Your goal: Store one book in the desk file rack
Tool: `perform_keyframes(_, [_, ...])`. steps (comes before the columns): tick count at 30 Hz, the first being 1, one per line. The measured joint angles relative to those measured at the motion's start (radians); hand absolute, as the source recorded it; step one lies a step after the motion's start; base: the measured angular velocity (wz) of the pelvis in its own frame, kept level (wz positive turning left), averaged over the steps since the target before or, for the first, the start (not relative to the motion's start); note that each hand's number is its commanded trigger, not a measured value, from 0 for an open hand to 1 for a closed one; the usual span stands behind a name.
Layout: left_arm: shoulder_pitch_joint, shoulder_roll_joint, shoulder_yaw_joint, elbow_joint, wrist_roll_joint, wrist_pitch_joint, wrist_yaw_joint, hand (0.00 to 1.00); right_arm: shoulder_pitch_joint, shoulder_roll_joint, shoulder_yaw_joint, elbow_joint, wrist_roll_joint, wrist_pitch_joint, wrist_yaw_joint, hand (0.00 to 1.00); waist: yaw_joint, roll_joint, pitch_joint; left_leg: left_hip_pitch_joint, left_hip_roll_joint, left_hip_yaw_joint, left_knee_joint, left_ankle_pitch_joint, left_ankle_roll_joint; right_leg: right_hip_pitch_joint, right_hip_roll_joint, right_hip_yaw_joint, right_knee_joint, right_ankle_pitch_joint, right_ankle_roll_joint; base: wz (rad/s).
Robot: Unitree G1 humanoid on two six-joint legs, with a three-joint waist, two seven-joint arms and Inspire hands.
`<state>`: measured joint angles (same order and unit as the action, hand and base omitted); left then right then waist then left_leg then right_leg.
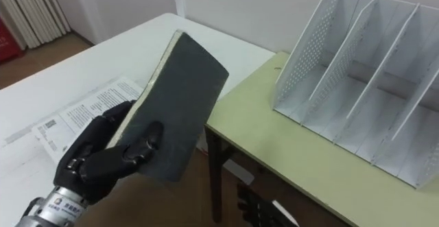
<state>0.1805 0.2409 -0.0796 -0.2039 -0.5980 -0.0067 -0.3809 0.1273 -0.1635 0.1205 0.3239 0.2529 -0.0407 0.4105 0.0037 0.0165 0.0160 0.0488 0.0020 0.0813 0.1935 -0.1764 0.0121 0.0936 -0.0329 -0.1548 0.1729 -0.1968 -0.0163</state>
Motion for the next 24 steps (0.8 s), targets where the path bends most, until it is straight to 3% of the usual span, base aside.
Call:
perform_keyframes(4, [0.034,0.01,0.002,0.001,-0.064,0.01,-0.075,1.0,0.01,-0.007,-0.018,-0.095,0.138,0.016,0.033,0.0,0.0,-0.001,-0.0009,-0.004,0.001,0.006,0.003,0.0,0.0,-0.009,-0.001,0.007,0.014,-0.001,-0.001,-0.06])
perform_keyframes(9, [0.03,0.017,0.025,0.043,-0.1,0.017,-0.142,1.0,0.008,-0.022,-0.038,-0.194,0.336,0.019,0.089,0.0,0.001,-0.003,-0.0013,0.002,0.001,0.011,0.002,0.0,0.0,-0.003,-0.001,0.015,0.017,0.0,-0.002,-0.06])
perform_keyframes(16, [0.029,0.034,0.017,0.106,-0.11,0.046,-0.218,1.0,0.007,-0.046,-0.022,-0.267,0.448,0.036,0.172,0.0,0.004,-0.002,-0.0025,-0.004,0.004,0.014,0.005,0.0,0.0,-0.015,0.001,0.015,0.015,0.001,-0.002,0.01])
perform_keyframes(20, [0.028,0.066,0.008,0.105,-0.195,0.046,-0.259,1.0,0.007,-0.083,-0.01,-0.302,0.551,0.051,0.221,0.0,0.007,0.013,-0.0132,-0.009,0.004,0.015,0.005,0.0,0.0,-0.021,0.001,0.017,0.022,0.004,-0.002,-0.01])
perform_keyframes(24, [0.015,0.111,-0.01,0.107,-0.251,0.046,-0.283,1.0,-0.004,-0.116,0.027,-0.303,0.621,0.051,0.255,0.0,0.007,0.012,-0.0108,0.002,0.007,0.017,0.005,0.0,0.0,-0.009,0.0,0.019,0.029,0.004,-0.003,-0.01])
